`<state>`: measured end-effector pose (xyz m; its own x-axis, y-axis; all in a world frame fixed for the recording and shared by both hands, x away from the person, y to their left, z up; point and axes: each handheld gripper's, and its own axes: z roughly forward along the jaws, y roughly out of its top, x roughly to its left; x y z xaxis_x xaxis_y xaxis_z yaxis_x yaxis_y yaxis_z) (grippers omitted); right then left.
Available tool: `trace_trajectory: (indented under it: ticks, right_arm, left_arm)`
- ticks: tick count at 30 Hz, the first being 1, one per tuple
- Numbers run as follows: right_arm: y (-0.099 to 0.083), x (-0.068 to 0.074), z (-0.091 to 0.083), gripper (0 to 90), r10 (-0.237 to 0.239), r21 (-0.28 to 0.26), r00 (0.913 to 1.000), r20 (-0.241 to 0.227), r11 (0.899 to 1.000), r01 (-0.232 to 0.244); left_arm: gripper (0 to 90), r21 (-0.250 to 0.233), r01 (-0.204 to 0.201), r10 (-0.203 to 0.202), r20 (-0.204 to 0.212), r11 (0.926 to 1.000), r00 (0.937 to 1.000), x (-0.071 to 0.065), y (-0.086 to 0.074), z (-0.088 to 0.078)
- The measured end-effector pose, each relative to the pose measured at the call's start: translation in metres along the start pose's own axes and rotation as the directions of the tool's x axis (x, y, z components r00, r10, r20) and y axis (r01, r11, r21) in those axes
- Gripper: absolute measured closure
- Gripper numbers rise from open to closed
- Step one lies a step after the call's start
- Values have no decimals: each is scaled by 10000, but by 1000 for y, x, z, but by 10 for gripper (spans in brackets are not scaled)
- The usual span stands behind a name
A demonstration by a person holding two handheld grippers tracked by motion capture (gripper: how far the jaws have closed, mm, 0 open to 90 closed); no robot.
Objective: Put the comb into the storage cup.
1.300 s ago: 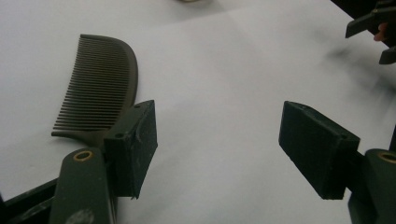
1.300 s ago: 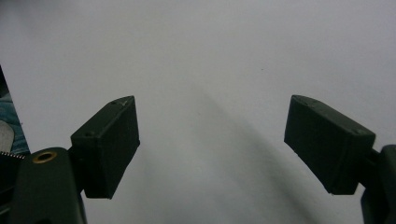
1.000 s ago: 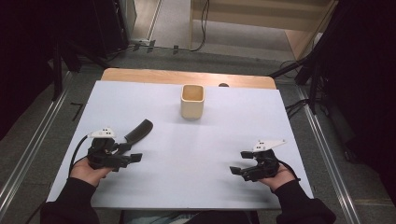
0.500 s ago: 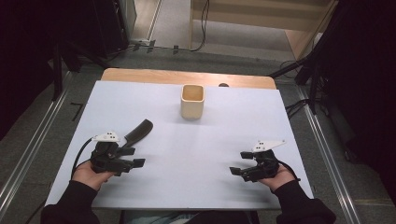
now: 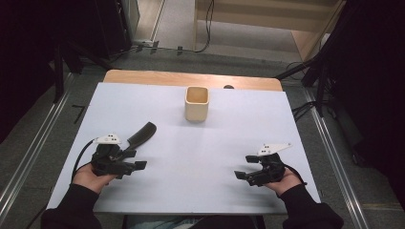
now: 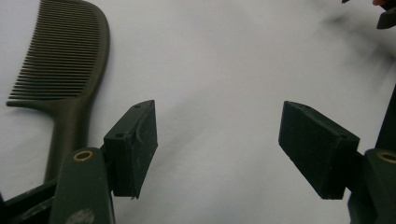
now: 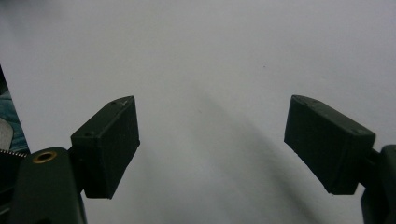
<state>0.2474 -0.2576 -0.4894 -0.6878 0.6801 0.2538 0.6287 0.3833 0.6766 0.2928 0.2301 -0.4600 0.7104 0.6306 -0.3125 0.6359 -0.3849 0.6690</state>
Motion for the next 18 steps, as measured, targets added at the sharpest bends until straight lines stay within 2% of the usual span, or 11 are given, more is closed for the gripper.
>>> trace_trajectory:
  ticks: [12, 18]
  right_arm:
    - [-3, 0, -2, 162, 40, 35, 10000, 62, 10000, -40]
    - [-5, 0, -3, 163, 94, 46, 9999, 80, 9999, -94]
  left_arm:
    - [284, -236, 124, -141, -721, 9996, 9973, 17, 2, -7]
    - [284, -270, 95, -119, -916, 9996, 9957, 23, 4, -9]
